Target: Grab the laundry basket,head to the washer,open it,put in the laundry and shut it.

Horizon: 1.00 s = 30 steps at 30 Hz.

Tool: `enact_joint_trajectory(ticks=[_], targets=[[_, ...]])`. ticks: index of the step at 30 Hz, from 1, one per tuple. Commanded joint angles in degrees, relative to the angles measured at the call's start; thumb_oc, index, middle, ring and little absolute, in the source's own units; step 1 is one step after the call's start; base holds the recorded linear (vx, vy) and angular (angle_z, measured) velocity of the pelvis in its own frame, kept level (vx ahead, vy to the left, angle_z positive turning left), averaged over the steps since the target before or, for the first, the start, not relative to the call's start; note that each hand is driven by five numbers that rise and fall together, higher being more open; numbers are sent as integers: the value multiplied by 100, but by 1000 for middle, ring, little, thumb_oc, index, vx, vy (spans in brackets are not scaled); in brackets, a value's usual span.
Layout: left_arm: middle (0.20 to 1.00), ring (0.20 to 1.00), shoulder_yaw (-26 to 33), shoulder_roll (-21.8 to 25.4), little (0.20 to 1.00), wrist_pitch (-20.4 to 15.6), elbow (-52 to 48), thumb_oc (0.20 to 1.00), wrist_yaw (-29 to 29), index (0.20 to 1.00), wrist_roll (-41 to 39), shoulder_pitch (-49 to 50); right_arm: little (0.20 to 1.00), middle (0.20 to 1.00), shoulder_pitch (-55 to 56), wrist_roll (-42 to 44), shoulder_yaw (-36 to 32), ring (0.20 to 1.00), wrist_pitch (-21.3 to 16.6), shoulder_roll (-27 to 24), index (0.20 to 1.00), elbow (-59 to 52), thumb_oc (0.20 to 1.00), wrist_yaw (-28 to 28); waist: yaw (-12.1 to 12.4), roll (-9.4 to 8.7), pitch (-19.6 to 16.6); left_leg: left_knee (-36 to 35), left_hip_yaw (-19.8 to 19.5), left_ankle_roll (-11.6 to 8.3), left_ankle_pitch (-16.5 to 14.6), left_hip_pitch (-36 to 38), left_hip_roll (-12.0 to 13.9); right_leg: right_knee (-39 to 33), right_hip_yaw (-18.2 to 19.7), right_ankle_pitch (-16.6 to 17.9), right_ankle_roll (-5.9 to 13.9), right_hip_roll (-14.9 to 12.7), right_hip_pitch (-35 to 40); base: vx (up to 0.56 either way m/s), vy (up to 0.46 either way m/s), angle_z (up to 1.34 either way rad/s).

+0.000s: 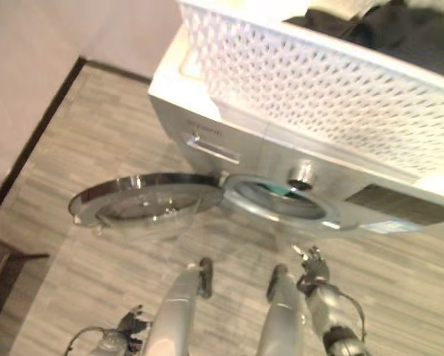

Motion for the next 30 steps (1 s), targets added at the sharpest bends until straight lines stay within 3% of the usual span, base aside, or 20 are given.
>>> enact_joint_trajectory(ticks=[1, 4, 5, 6, 11, 12, 15, 17, 18, 20, 21, 23, 24, 25, 27, 29, 30], targets=[[1000, 1000, 157, 94, 1000, -54, 438, 1000, -36, 1000, 486, 164, 1000, 1000, 185, -540, -604, 1000, -437, -437, 1000, -526, 1000, 189, 6, 16, -260, -1495, 217, -85, 441, 1229, -92, -1354, -224, 651, -77, 178, 657, 190, -10, -5], [1000, 1000, 372, 21, 1000, -97, 563, 1000, -81, 1000, 693, 230, 1000, 1000, 688, -919, -1025, 1000, -512, -605, 1000, -1066, 1000, 111, -73, -66, -535, -2110, 319, -162, 628, 1778, -33, -1881, -246, 874, 49, 208, 1133, 176, 6, -22], [1000, 1000, 629, 28, 1000, -145, 665, 1000, -76, 1000, 814, 343, 1000, 1000, 1129, -1595, -1413, 1000, -568, -873, 1000, -2103, 1000, 35, -164, -118, -798, -2619, 370, -229, 779, 2225, -6, -2337, -252, 1032, 143, 255, 1515, 191, 18, -18], [1000, 1000, 786, 14, 1000, -127, 621, 1000, -226, 1000, 734, 385, 1000, 1000, 1325, -1716, -1737, 1000, -609, -1120, 1000, -2689, 1000, 121, -209, -137, -934, -2818, 441, -265, 780, 2463, 1, -2511, -240, 1103, 218, 278, 1678, 244, 21, -11], [1000, 1000, 958, -16, 1000, -275, 637, 1000, -397, 1000, 720, 570, 1000, 1000, 1567, -1567, -3249, 1000, -1010, -1950, 1000, -4218, 1000, 191, -217, -285, -1429, -3399, 562, -281, 850, 3163, 10, -2972, -260, 1219, 282, 383, 2260, 158, 11, -18], [1000, 1000, 952, -20, 1000, -276, 639, 1000, -396, 1000, 720, 562, 1000, 1000, 1574, -1562, -3263, 1000, -1007, -1952, 1000, -4223, 1000, 196, -215, -288, -1433, -3419, 560, -276, 881, 3153, -2, -2992, -263, 1245, 281, 375, 2253, 112, 15, -13], [1000, 1000, 894, 12, 1000, -321, 597, 1000, -687, 1000, 854, 750, 1000, 1000, 1447, -1649, -4809, 1000, -1168, -3346, 1000, -4408, 1000, 175, -127, -373, -1763, -3775, 505, -278, 936, 3386, -18, -3279, -378, 1311, 345, 408, 2514, 141, 29, 3], [1000, 1000, 735, 93, 1000, -281, 725, 1000, -707, 1000, 729, 791, 1000, 1000, 552, -770, -4809, 1000, -1544, -4227, 1000, -3750, 1000, 49, 62, -523, -1924, -3873, 410, -285, 987, 3374, -28, -3376, -449, 1360, 362, 405, 2575, 58, 26, 11], [1000, 1000, 727, 124, 1000, -261, 751, 1000, -724, 1000, 693, 798, 1000, 1000, 338, -630, -4712, 1000, -1527, -4435, 1000, -3542, 1000, 55, 110, -582, -1962, -3891, 389, -291, 992, 3353, -34, -3392, -482, 1369, 368, 405, 2586, 48, -7, -1], [1000, 1000, 579, 253, 1000, -229, 771, 1000, -692, 1000, 706, 854, 1000, 1000, -336, -627, -4176, 1000, -1380, -5159, 1000, -3094, 1000, 21, 332, -706, -1980, -3893, 296, -303, 988, 3327, -19, -3404, -572, 1371, 368, 412, 2651, 28, -11, 9], [1000, 1000, 603, 239, 1000, -228, 770, 1000, -692, 1000, 705, 855, 1000, 1000, -429, -625, -4094, 1000, -1390, -5185, 1000, -3053, 1000, 22, 302, -703, -1984, -3904, 294, -297, 1022, 3309, -33, -3409, -574, 1395, 365, 399, 2633, -11, 0, 31], [1000, 1000, 436, 417, 1000, -187, 911, 1000, -745, 1000, 836, 892, 1000, 1000, -1130, -1566, -3047, 1000, -821, -6299, 1000, -2256, 1000, 123, 529, -872, -1957, -3906, 210, -333, 1049, 3232, -7, -3434, -683, 1436, 384, 385, 2670, -10, 3, 27], [1000, 1000, 415, 451, 1000, -175, 911, 1000, -764, 1000, 857, 889, 1000, 1000, -1639, -2009, -2354, 1000, -658, -6516, 1000, -2126, 1000, 135, 589, -908, -1929, -3906, 183, -342, 1075, 3196, -6, -3447, -722, 1465, 389, 372, 2665, -17, 4, 23], [1000, 1000, 447, 438, 1000, -174, 911, 1000, -764, 1000, 856, 899, 1000, 1000, -1830, -2019, -2168, 1000, -658, -6516, 1000, -2092, 1000, 125, 548, -908, -1942, -3906, 180, -335, 1099, 3174, -20, -3451, -724, 1483, 388, 359, 2648, -29, 1, 20], [1000, 1000, 410, 600, 1000, -148, 901, 1000, -721, 1000, 938, 808, 1000, 1000, -2960, -2947, -540, 1000, -423, -6913, 1000, -1727, 1000, 342, 693, -1023, -1830, -3906, 63, -369, 1189, 3019, 0, -3442, -829, 1511, 399, 339, 2585, -78, -24, 23], [1000, 1000, 412, 846, 1000, -107, 920, 1000, -731, 1000, 973, 715, 1000, 1000, -5142, -4173, 2222, 1000, -213, -7106, 1000, -1384, 1000, 516, 894, -1288, -1641, -3884, -2, -380, 1265, 2786, 22, -3433, -882, 1611, 424, 296, 2422, -131, -43, 30], [1000, 1000, 464, 855, 1000, -97, 933, 1000, -740, 1000, 979, 743, 1000, 1000, -5998, -4512, 3414, 1000, -201, -7060, 1000, -1086, 1000, 649, 903, -1314, -1621, -3873, 6, -383, 1252, 2789, 42, -3450, -875, 1618, 419, 315, 2434, -52, -27, 35]])
